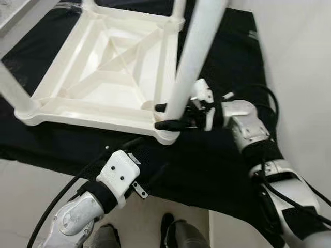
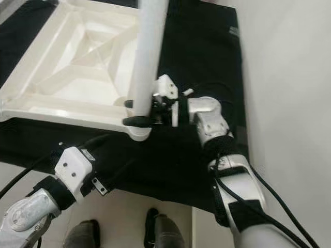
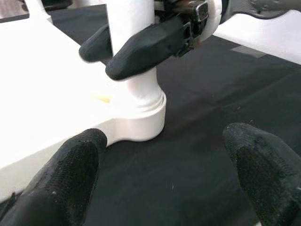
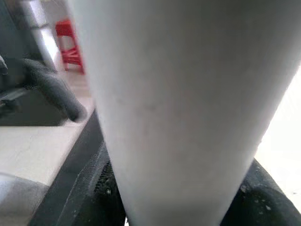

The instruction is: Building children table

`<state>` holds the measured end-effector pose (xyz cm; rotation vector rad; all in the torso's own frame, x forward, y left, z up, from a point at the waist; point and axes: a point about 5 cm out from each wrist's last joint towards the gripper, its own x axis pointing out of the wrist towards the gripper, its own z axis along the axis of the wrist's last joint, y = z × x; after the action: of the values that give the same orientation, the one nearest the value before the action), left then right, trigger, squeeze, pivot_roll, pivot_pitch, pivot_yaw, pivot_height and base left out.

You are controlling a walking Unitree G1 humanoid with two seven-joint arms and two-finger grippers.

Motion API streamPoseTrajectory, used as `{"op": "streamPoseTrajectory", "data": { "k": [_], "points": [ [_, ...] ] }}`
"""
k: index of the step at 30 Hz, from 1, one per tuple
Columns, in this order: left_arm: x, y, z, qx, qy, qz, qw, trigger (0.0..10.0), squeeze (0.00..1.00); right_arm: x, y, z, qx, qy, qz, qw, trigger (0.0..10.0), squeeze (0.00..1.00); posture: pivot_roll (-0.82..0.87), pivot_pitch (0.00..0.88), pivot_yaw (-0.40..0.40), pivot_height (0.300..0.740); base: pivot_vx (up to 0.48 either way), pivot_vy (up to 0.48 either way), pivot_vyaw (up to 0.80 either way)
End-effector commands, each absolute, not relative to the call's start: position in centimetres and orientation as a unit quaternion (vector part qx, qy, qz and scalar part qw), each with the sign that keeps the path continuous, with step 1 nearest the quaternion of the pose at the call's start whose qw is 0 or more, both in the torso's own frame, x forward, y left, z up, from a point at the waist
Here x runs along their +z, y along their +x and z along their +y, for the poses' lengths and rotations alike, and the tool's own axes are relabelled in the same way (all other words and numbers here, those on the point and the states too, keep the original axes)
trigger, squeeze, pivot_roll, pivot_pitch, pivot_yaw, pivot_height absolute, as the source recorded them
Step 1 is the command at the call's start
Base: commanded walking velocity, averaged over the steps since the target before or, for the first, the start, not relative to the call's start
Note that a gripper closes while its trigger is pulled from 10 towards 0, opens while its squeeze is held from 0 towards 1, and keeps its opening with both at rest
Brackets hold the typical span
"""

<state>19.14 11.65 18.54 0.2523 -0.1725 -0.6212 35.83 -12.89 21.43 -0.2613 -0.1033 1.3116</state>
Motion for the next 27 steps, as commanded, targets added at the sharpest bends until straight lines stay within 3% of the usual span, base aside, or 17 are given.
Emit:
{"op": "streamPoseTrajectory", "data": {
  "k": [1, 2, 3, 4, 5, 6, 7, 8, 12, 15, 16, 17, 20, 21, 27],
  "points": [
    [18.5, 18.7, 11.5, -0.313, 0.116, -0.08, 0.939, 10.0, 0.0, 20.0, 36.2, -15.1, 0.543, -0.112, -0.014, 0.832, 0.0, 0.0, 0.13, 0.282, -0.145, 0.74, 0.0, 0.0, 0.0],
    [18.5, 18.7, 11.5, -0.313, 0.115, -0.079, 0.94, 10.0, 0.0, 19.9, 36.8, -15.7, 0.426, -0.07, -0.031, 0.901, 0.0, 0.0, 0.13, 0.282, -0.145, 0.74, 0.0, 0.0, 0.0],
    [18.5, 18.7, 11.5, -0.313, 0.115, -0.079, 0.94, 10.0, 0.0, 19.9, 36.8, -15.7, 0.426, -0.07, -0.031, 0.901, 0.0, 0.0, 0.13, 0.282, -0.145, 0.74, 0.0, 0.0, 0.0],
    [18.5, 18.6, 11.6, -0.312, 0.115, -0.077, 0.94, 10.0, 0.0, 18.4, 35.8, -15.6, 0.274, -0.022, -0.015, 0.961, 0.0, 0.0, 0.13, 0.292, -0.134, 0.74, 0.0, 0.0, 0.0],
    [18.5, 18.6, 11.6, -0.312, 0.115, -0.077, 0.94, 10.0, 0.0, 18.4, 35.8, -15.6, 0.274, -0.022, -0.015, 0.961, 0.0, 0.0, 0.13, 0.292, -0.134, 0.74, 0.0, 0.0, 0.0],
    [18.4, 18.7, 11.7, -0.314, 0.116, -0.075, 0.939, 10.0, 0.0, 16.1, 33.3, -14.1, 0.222, 0.013, 0.027, 0.975, 0.0, 0.0, 0.12, 0.294, -0.102, 0.74, 0.0, 0.0, 0.0],
    [18.4, 18.7, 11.7, -0.314, 0.116, -0.075, 0.939, 10.0, 0.0, 16.1, 33.3, -14.1, 0.222, 0.013, 0.027, 0.975, 0.0, 0.0, 0.12, 0.294, -0.102, 0.74, 0.0, 0.0, 0.0],
    [18.4, 18.7, 11.8, -0.317, 0.116, -0.073, 0.938, 10.0, 0.0, 15.1, 31.6, -12.9, 0.209, 0.033, 0.048, 0.976, 0.0, 0.0, 0.12, 0.285, -0.097, 0.74, 0.0, 0.0, 0.0],
    [18.6, 19.0, 11.8, -0.323, 0.118, -0.075, 0.936, 10.0, 0.0, 15.9, 30.5, -9.1, 0.306, 0.03, 0.028, 0.951, 0.0, 0.0, 0.13, 0.286, -0.103, 0.74, 0.0, 0.0, 0.0],
    [18.6, 19.1, 11.7, -0.322, 0.118, -0.076, 0.936, 10.0, 0.0, 16.3, 30.6, -8.3, 0.328, 0.032, 0.023, 0.944, 0.0, 0.0, 0.13, 0.285, -0.103, 0.74, 0.0, 0.0, 0.0],
    [18.5, 19.0, 11.7, -0.322, 0.118, -0.075, 0.936, 10.0, 0.0, 16.5, 30.7, -8.1, 0.343, 0.037, 0.024, 0.938, 10.0, 0.0, 0.13, 0.283, -0.106, 0.74, 0.0, 0.0, 0.0],
    [18.5, 19.0, 11.6, -0.322, 0.118, -0.075, 0.936, 10.0, 0.0, 16.8, 30.7, -7.8, 0.362, 0.047, 0.019, 0.931, 10.0, 0.81, 0.14, 0.283, -0.106, 0.74, 0.0, 0.0, 0.0],
    [18.5, 18.9, 11.6, -0.322, 0.118, -0.074, 0.936, 10.0, 0.0, 17.2, 30.7, -7.7, 0.371, 0.055, 0.013, 0.927, 10.0, 0.81, 0.14, 0.283, -0.108, 0.74, 0.0, 0.0, 0.0],
    [18.5, 19.0, 11.7, -0.321, 0.119, -0.075, 0.937, 10.0, 0.0, 18.1, 30.4, -7.5, 0.379, 0.072, 0.01, 0.923, 10.0, 1.0, 0.13, 0.279, -0.113, 0.74, 0.0, 0.0, 0.0],
    [18.5, 19.3, 11.5, -0.32, 0.117, -0.078, 0.937, 10.0, 0.0, 24.6, 31.0, -8.2, 0.518, 0.047, -0.105, 0.848, 10.0, 1.0, 0.12, 0.273, -0.114, 0.74, 0.0, 0.0, 0.0]
  ]
}}
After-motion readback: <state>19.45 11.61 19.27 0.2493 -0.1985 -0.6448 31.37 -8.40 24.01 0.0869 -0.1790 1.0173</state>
